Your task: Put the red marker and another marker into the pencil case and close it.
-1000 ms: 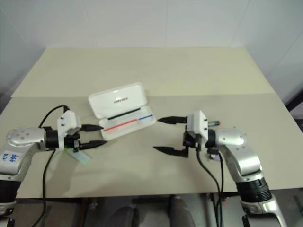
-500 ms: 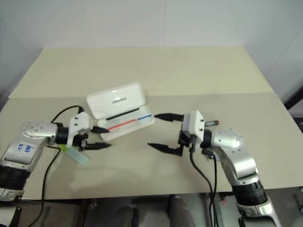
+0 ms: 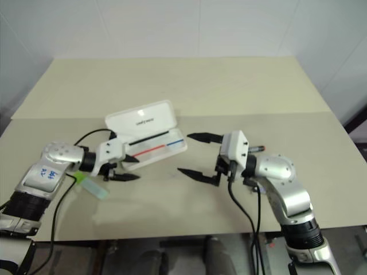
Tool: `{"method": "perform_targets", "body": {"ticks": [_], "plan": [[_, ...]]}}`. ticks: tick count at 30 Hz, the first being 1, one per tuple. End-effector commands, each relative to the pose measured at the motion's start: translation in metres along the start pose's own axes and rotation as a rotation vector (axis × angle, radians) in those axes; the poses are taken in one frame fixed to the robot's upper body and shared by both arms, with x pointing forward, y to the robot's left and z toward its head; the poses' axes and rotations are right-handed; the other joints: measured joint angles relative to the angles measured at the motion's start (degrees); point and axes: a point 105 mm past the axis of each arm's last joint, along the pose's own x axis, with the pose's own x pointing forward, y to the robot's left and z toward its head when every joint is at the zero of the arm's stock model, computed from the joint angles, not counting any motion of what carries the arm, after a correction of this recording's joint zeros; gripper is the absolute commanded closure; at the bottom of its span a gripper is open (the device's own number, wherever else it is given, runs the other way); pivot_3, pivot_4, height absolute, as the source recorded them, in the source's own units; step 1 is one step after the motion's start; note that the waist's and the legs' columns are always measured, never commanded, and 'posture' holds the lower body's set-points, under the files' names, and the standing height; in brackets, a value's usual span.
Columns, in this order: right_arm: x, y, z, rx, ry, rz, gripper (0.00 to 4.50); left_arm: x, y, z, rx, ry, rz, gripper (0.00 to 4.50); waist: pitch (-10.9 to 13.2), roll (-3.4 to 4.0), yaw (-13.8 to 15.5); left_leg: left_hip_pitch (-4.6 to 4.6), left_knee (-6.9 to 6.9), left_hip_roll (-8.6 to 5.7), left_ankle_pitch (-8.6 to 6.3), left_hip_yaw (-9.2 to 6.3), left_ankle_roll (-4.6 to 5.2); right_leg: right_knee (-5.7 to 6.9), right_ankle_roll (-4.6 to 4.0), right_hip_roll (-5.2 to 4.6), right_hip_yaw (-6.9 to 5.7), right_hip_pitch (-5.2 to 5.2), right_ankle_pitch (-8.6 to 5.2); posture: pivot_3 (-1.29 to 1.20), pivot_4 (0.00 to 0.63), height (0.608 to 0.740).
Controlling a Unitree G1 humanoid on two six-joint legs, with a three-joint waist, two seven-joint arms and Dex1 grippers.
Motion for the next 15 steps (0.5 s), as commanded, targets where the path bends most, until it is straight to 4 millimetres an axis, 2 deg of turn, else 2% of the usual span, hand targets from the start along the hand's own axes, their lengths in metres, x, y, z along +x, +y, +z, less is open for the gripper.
{"method": "perform_targets", "body": {"ticks": [1, 6, 7, 12, 15], "plan": [[0.003, -0.001, 0.020, -0.067, -0.052, 0.005, 0.00, 0.006, -0.003, -0.003, 0.032, 0.050, -0.034, 2.57, 0.0, 0.00, 0.0, 0.00, 0.05, 0.00, 0.00, 0.00, 0.00, 0.00, 0.00, 0.00, 0.01, 0.00, 0.00, 0.00, 0.150, 0.740], [0.003, -0.003, 0.022, -0.071, -0.049, 0.015, 0.00, 0.008, -0.008, -0.005, 0.090, 0.111, -0.077, 4.28, 0.0, -0.01, 0.0, 0.01, 0.11, 0.00, 0.00, -0.02, 0.01, 0.05, -0.01, 0.01, 0.02, 0.00, 0.00, 0.00, 0.150, 0.740], [0.003, -0.003, 0.022, -0.071, -0.048, 0.018, 0.00, 0.008, -0.011, -0.007, 0.085, 0.125, -0.098, 4.48, 0.0, 0.00, 0.0, 0.02, 0.11, 0.00, 0.00, -0.02, 0.01, 0.06, -0.01, 0.01, 0.02, 0.01, -0.01, 0.00, 0.150, 0.740], [0.001, -0.004, 0.022, -0.074, -0.041, 0.023, 0.00, 0.008, -0.019, -0.018, 0.133, 0.174, -0.138, 4.48, 0.0, -0.02, 0.0, 0.02, 0.12, 0.00, -0.01, -0.01, 0.03, 0.25, -0.01, 0.00, 0.03, 0.01, -0.01, 0.00, 0.150, 0.740], [0.000, -0.005, 0.021, -0.074, -0.033, 0.027, 0.00, 0.013, -0.021, -0.005, 0.162, 0.114, -0.139, 4.48, 0.0, -0.01, 0.0, 0.03, 0.11, 0.01, -0.03, 0.00, 0.06, 0.25, -0.02, 0.01, 0.03, 0.01, -0.01, 0.00, 0.150, 0.740]]}}
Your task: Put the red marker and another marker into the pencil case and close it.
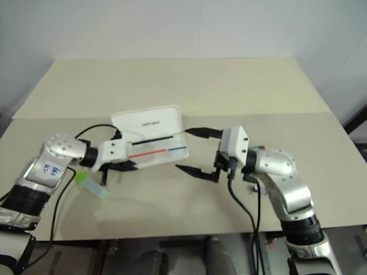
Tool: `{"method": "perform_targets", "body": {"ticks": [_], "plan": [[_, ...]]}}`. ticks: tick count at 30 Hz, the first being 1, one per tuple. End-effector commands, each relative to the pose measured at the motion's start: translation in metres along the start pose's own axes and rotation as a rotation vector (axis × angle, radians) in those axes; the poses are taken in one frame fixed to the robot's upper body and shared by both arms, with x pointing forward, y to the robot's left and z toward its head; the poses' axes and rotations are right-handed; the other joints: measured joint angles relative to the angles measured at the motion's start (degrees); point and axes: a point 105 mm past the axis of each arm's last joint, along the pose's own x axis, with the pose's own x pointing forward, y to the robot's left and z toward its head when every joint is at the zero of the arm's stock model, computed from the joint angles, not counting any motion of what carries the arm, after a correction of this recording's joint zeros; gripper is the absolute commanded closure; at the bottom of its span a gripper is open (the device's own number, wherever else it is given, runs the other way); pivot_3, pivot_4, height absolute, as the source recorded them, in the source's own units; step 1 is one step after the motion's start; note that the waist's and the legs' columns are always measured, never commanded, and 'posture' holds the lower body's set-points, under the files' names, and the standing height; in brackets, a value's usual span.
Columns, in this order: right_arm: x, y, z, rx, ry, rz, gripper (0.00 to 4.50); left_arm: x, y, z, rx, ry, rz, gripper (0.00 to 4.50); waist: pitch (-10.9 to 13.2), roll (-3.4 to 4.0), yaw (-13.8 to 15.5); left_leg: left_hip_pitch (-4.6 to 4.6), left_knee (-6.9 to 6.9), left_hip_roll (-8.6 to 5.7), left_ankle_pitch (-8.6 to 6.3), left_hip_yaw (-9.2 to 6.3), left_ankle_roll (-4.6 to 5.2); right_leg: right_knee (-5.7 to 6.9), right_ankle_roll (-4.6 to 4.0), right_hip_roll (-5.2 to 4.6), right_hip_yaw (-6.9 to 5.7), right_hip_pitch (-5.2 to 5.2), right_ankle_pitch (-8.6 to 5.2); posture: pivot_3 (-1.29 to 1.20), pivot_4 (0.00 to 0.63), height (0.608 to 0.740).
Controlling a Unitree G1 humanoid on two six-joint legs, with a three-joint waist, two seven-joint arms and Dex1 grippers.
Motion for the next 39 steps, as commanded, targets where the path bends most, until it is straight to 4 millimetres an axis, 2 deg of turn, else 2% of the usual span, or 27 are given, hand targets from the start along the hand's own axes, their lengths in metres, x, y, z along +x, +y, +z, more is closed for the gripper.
{"method": "perform_targets", "body": {"ticks": [1, 5, 8, 19, 26, 39], "plan": [[-0.002, -0.003, 0.013, -0.042, -0.025, 0.011, 0.00, 0.019, -0.025, 0.004, 0.028, -0.020, -0.127, 4.48, 0.0, 0.00, 0.0, 0.00, 0.00, 0.00, 0.00, 0.00, 0.00, 0.00, 0.00, 0.00, 0.00, 0.00, 0.00, 0.00, 0.150, 0.740], [-0.004, -0.003, 0.012, -0.038, -0.015, 0.014, 0.00, 0.024, -0.034, 0.026, 0.078, -0.106, -0.171, 4.48, 0.0, 0.00, 0.4, -0.06, 0.00, -0.01, -0.01, -0.02, 0.02, -0.08, 0.01, -0.02, 0.00, 0.00, 0.00, 0.00, 0.150, 0.740], [-0.005, -0.003, 0.012, -0.036, -0.010, 0.016, 0.00, 0.027, -0.040, 0.035, 0.102, -0.136, -0.194, 4.48, 0.0, 0.00, 1.2, -0.15, 0.03, -0.04, -0.04, 0.00, 0.06, -0.20, 0.04, -0.05, 0.00, 0.00, -0.01, 0.00, 0.150, 0.740], [-0.010, 0.000, 0.013, -0.029, 0.010, 0.019, 0.00, 0.040, -0.050, 0.044, 0.130, -0.170, -0.247, 4.48, 0.0, 0.01, 2.0, -0.30, 0.06, -0.09, -0.11, 0.00, 0.16, -0.48, 0.05, -0.10, 0.00, 0.00, 0.00, 0.00, 0.150, 0.740], [-0.014, 0.002, 0.014, -0.024, 0.027, 0.014, 0.00, 0.051, -0.049, 0.061, 0.115, -0.207, -0.239, 4.48, 0.0, 0.03, 3.2, -0.30, 0.14, -0.14, -0.11, -0.04, 0.16, -0.48, 0.05, -0.09, 0.00, 0.07, 0.00, 0.00, 0.150, 0.740], [-0.014, 0.002, 0.014, -0.019, 0.027, 0.012, 0.00, 0.053, -0.058, 0.065, 0.124, -0.202, -0.272, 4.48, 0.0, 0.04, 3.1, -0.22, 0.19, -0.21, -0.12, -0.18, 0.19, -0.57, 0.05, -0.13, -0.04, 0.33, -0.01, 0.00, 0.150, 0.740]]}}
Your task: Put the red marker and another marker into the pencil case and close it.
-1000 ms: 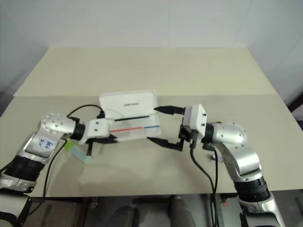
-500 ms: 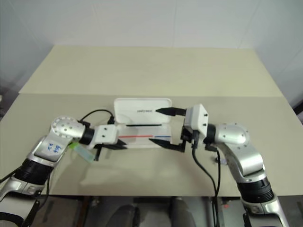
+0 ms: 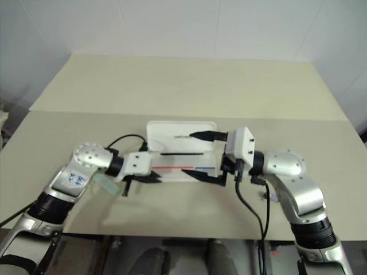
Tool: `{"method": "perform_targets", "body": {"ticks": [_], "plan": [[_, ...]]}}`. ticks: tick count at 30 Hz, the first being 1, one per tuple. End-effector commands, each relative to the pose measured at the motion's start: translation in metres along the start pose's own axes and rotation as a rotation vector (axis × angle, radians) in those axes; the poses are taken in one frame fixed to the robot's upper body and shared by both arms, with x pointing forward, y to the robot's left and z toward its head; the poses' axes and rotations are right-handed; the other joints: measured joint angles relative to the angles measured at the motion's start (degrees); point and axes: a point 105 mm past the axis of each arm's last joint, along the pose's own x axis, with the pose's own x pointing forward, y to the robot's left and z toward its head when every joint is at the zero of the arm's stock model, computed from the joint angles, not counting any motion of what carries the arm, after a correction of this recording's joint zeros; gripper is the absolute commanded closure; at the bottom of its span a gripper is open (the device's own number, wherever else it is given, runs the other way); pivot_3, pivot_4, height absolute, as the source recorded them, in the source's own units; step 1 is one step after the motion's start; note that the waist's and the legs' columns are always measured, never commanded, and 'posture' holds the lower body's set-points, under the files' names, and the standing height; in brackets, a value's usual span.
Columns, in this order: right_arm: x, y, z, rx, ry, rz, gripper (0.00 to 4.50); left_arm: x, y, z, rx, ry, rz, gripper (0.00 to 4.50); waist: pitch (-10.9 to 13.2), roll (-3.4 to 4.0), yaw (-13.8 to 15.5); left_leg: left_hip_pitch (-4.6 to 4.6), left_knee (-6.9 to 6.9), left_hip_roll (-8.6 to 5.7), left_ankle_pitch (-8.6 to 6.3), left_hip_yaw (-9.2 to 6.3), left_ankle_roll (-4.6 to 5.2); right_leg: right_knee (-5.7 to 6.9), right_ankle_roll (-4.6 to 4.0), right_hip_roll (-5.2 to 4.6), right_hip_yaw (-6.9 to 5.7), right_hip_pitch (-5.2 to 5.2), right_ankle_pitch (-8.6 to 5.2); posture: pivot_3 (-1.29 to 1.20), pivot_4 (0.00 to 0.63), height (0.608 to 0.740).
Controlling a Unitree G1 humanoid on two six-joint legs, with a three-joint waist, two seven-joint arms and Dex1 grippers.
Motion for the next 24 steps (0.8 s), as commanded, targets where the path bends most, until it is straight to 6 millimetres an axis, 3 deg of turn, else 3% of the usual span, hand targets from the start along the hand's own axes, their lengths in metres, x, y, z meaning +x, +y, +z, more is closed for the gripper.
{"method": "perform_targets", "body": {"ticks": [1, 4, 7, 18, 24], "plan": [[-0.004, -0.002, 0.012, -0.040, -0.020, -0.014, 0.00, 0.016, -0.018, 0.009, 0.029, -0.035, -0.097, 4.48, 0.0, 0.00, 0.0, 0.00, 0.00, 0.00, 0.00, 0.00, 0.00, 0.01, 0.00, 0.00, 0.00, 0.00, 0.00, 0.00, 0.150, 0.740], [-0.004, -0.002, 0.011, -0.036, -0.017, -0.013, 0.00, 0.018, -0.022, 0.006, 0.010, -0.031, -0.122, 4.48, 0.0, 0.00, -0.1, 0.02, 0.00, 0.01, 0.00, 0.00, 0.00, 0.02, 0.00, 0.01, 0.00, 0.00, 0.00, 0.00, 0.150, 0.740], [-0.005, -0.002, 0.010, -0.034, -0.014, -0.012, 0.00, 0.018, -0.018, 0.004, 0.004, -0.024, -0.094, 3.83, 0.0, 0.00, -0.2, 0.04, 0.00, 0.02, 0.00, 0.00, 0.00, 0.03, 0.00, 0.02, 0.00, 0.00, 0.00, 0.00, 0.150, 0.740], [-0.002, -0.006, 0.008, -0.037, -0.018, 0.010, 0.00, 0.009, -0.012, 0.018, -0.109, -0.090, -0.053, 0.05, 0.0, 0.00, -0.7, 0.20, 0.00, 0.12, 0.03, 0.00, -0.02, 0.07, 0.04, 0.13, 0.00, 0.00, 0.02, 0.00, 0.150, 0.740], [-0.001, -0.009, 0.007, -0.036, -0.026, 0.024, 0.00, -0.001, -0.005, 0.024, -0.083, -0.147, 0.003, 0.01, 0.0, 0.00, -1.6, 0.22, 0.00, 0.15, 0.05, -0.04, -0.02, 0.16, 0.02, 0.16, 0.00, -0.02, 0.01, 0.00, 0.150, 0.740]]}}
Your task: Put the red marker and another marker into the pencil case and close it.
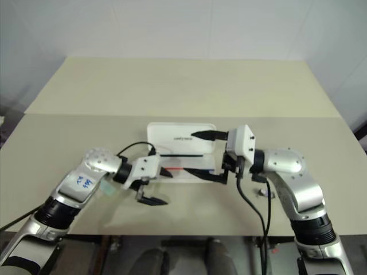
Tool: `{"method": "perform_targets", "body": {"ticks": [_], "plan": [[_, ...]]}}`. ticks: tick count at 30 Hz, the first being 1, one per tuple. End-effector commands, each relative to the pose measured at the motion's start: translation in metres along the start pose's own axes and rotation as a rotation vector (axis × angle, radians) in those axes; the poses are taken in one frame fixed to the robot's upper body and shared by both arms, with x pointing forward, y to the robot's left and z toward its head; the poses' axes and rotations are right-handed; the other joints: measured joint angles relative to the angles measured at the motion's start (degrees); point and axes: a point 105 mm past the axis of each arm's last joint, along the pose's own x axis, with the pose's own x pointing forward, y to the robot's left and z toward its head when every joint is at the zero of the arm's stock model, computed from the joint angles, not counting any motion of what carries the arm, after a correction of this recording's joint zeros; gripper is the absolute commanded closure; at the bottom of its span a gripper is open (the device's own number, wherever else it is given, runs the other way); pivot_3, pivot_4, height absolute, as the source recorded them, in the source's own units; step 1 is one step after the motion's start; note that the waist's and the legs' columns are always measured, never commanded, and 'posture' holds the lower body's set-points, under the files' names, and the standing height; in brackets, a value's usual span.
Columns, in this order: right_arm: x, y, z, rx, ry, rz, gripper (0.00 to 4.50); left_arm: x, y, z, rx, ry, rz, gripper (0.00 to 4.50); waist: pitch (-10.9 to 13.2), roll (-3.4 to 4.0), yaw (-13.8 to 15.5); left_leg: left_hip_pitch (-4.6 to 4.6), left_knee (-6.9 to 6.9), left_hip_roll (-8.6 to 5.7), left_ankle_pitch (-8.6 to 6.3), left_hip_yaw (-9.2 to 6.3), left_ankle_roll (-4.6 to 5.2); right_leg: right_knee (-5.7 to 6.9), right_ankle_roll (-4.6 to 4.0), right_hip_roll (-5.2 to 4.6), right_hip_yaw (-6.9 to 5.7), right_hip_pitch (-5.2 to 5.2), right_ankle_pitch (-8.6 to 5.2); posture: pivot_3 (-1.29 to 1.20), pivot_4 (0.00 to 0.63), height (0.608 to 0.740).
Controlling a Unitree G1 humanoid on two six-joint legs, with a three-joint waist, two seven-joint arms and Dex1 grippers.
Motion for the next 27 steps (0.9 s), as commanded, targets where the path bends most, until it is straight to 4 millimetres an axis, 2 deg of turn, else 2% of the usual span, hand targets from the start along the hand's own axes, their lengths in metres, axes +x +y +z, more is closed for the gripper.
{"method": "perform_targets", "body": {"ticks": [1, 7, 12, 21, 27], "plan": [[0.000, -0.004, 0.010, -0.045, -0.030, 0.015, 0.00, -0.012, 0.006, 0.014, 0.054, -0.080, 0.066, 0.01, 0.0, 0.00, -0.4, 0.00, 0.00, 0.00, 0.00, 0.00, 0.00, 0.00, 0.00, -0.01, 0.00, 0.00, 0.00, 0.00, 0.150, 0.740], [-0.009, -0.014, 0.010, -0.052, 0.004, 0.046, 0.00, -0.028, 0.012, 0.028, 0.065, -0.215, 0.140, 0.01, 0.0, 0.00, -0.4, -0.01, 0.00, 0.03, 0.00, 0.01, 0.00, 0.04, 0.00, -0.01, 0.00, -0.05, 0.00, 0.00, 0.150, 0.740], [-0.039, -0.036, -0.001, -0.034, 0.147, 0.092, 0.00, -0.050, 0.016, 0.043, 0.060, -0.386, 0.194, 0.01, 0.0, 0.00, -0.4, -0.01, 0.00, -0.01, 0.00, 0.04, -0.01, -0.01, 0.01, -0.07, 0.00, -0.02, 0.01, 0.00, 0.150, 0.740], [-0.080, -0.073, -0.045, 0.010, 0.487, 0.220, 0.00, -0.085, 0.012, 0.056, -0.006, -0.550, 0.208, 0.01, 0.0, 0.01, -1.2, 0.00, -0.03, 0.03, 0.00, 0.17, -0.01, -0.06, 0.02, -0.06, -0.01, -0.08, 0.01, 0.00, 0.150, 0.740], [-0.089, -0.087, -0.076, -0.009, 0.667, 0.272, 0.00, -0.109, 0.010, 0.072, 0.007, -0.622, 0.225, 0.01, 0.0, 0.01, -2.1, -0.01, -0.08, 0.04, 0.01, 0.19, -0.06, 0.01, 0.02, -0.07, 0.00, -0.13, 0.01, 0.00, 0.150, 0.740]]}}
